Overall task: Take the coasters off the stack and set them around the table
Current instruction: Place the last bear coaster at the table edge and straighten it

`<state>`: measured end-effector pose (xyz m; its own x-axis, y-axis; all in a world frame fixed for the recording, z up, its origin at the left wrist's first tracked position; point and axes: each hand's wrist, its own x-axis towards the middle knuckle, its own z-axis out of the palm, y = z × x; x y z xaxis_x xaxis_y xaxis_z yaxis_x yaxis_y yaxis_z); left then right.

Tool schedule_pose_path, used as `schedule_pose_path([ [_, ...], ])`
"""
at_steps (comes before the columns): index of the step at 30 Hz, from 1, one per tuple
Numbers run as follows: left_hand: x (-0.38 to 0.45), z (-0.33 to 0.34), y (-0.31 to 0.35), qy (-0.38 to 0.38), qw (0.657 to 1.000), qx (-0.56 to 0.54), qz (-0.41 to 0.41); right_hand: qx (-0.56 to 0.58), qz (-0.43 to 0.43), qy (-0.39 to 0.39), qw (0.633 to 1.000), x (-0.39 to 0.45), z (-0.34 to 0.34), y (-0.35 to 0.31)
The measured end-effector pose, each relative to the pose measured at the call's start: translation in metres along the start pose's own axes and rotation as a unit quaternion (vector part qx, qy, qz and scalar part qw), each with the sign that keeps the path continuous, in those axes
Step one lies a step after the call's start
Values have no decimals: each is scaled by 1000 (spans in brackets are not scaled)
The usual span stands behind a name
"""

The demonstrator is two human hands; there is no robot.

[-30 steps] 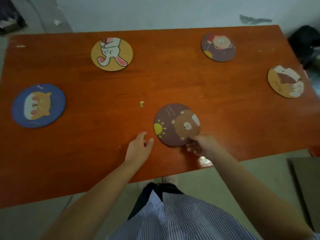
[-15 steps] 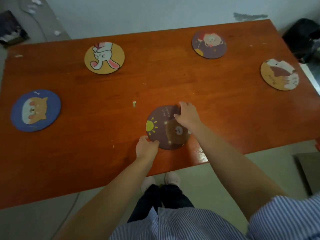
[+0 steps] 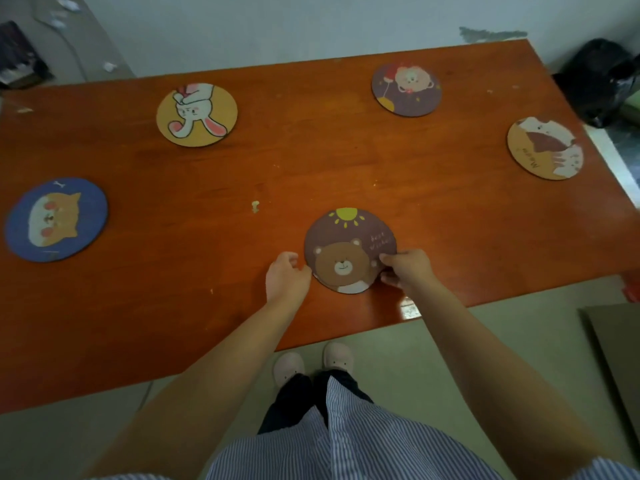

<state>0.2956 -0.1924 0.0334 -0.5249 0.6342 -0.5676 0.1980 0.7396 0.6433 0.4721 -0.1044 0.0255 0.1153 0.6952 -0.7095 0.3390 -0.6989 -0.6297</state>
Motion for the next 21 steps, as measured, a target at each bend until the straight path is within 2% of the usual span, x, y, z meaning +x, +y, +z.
schedule_pose_path([
  [2, -5, 5, -3, -15, 1000, -1, 16, 6, -7, -9, 1000, -2, 3, 11],
  [6, -8, 14, -2, -22, 999, -19, 36, -190, -114, 17, 975, -4, 3, 16],
  [10, -4, 13, 1, -19, 998, -25, 55, -173, -105, -21, 979, -6, 2, 4],
  [13, -2, 15, -2, -7, 998, -21, 65, -230, -138, -32, 963, -3, 1, -3],
  [19, -3, 21, -9, -5, 995, -22, 94, -292, -137, -43, 946, -2, -2, 2],
  [21, -4, 21, -9, -9, 995, -16, 102, -352, -157, -31, 922, -1, -5, 5],
])
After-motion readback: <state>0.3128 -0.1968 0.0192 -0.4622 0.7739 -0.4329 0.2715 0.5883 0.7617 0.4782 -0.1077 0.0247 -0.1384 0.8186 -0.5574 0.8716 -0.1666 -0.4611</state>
